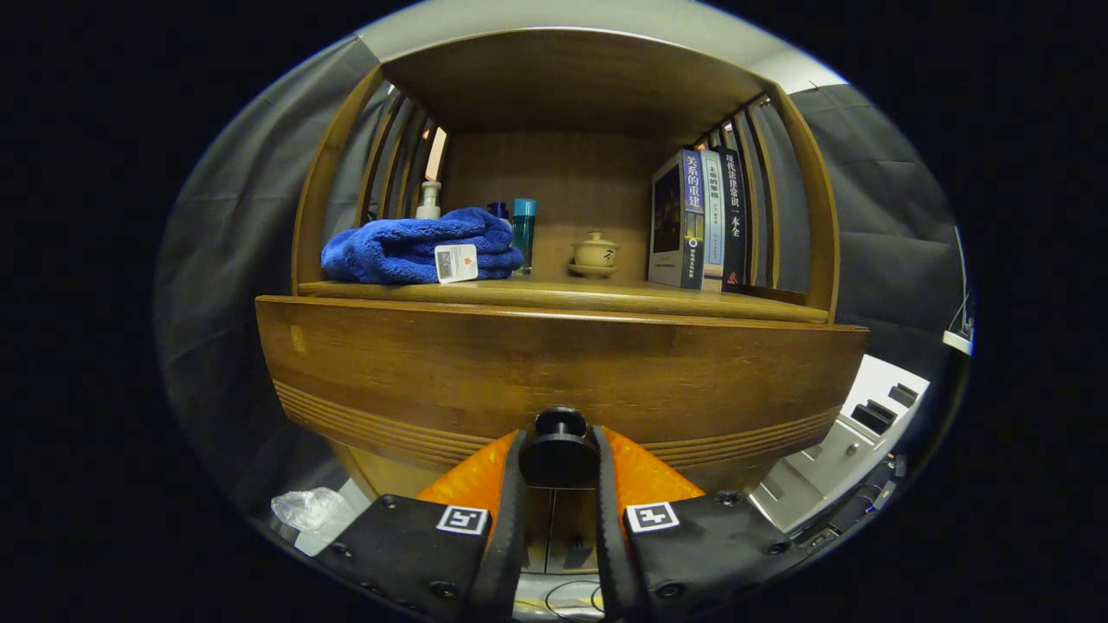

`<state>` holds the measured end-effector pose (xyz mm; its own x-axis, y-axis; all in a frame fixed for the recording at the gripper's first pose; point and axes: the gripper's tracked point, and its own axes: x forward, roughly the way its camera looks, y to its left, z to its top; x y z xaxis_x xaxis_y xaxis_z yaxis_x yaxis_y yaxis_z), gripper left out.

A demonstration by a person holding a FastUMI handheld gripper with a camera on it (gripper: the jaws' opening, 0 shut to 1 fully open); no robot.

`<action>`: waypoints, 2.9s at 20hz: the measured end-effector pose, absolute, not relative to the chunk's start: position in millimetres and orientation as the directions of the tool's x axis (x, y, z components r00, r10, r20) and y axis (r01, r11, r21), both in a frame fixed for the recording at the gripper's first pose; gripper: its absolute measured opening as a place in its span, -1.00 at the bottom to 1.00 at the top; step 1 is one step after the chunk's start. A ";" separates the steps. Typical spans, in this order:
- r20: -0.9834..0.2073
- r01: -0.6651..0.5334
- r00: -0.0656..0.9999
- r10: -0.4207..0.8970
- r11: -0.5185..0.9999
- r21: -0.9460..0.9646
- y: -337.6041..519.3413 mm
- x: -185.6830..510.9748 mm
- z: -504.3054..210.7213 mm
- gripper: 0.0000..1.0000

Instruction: Pull open the drawer, take out the items inside it, and place them on the countertop above the cabinet.

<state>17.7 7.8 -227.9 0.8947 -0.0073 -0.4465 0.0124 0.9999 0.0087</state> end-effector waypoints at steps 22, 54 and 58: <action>-0.565 0.046 0.824 -0.050 0.999 -0.021 9.9 -79.6 -207.8 -0.11; -0.402 0.167 0.906 -0.133 0.985 0.051 -20.2 32.9 -30.0 0.97; -0.671 0.255 0.727 -0.143 0.964 0.072 -25.1 45.7 -93.1 0.97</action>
<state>45.7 -25.1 -93.1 0.7274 -0.1427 -0.6712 0.2552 0.9642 0.0716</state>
